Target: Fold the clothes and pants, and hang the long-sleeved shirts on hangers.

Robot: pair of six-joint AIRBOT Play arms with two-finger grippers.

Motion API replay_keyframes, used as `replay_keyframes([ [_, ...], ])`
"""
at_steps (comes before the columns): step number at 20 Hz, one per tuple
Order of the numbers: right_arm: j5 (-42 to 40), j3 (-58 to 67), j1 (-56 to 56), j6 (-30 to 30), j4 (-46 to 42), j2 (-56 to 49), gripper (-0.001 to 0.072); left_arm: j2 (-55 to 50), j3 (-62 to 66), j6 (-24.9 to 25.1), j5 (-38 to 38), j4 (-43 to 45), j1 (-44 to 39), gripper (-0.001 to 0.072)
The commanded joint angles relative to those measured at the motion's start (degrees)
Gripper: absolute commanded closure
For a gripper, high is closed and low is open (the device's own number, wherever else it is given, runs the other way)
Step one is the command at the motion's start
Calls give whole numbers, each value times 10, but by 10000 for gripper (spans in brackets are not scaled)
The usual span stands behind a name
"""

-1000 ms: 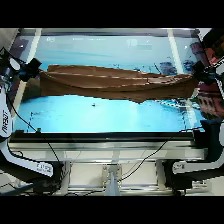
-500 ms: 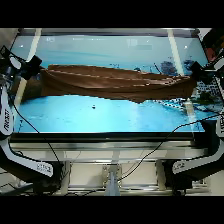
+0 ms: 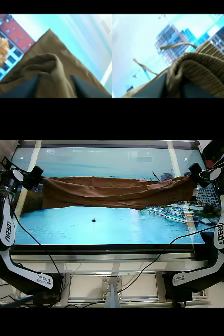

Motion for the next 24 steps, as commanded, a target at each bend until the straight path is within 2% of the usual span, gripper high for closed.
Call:
replay_keyframes([
  [1,-53,0,2,17,-13,0,7,0,0,1,40,0,1,3],
  [4,-30,0,1,17,-19,0,24,0,0,1,17,0,1,6],
  [6,-11,0,1,16,-28,0,28,0,0,23,-22,2,5,6],
  [9,11,0,1,-23,-32,0,28,-1,0,24,-147,43,22,17],
  [13,28,0,1,-63,-36,0,28,-1,0,27,-314,44,73,22],
  [14,30,0,1,-63,-36,0,28,-1,0,44,-346,41,87,39],
  [17,42,0,1,-63,-37,0,29,0,0,109,-406,36,115,361],
  [19,62,1,1,-90,-38,4,45,13,0,142,-407,55,113,573],
  [20,82,1,1,-109,-38,7,163,27,0,143,-395,72,106,674],
  [21,110,1,1,-136,-38,14,343,44,0,144,-377,80,100,675],
  [22,139,1,1,-171,-42,20,482,64,0,145,-355,79,94,675],
  [23,165,1,1,-204,-46,26,550,83,0,147,-339,81,87,676],
  [24,194,1,1,-231,-55,32,575,104,-1,161,-327,82,82,676],
])
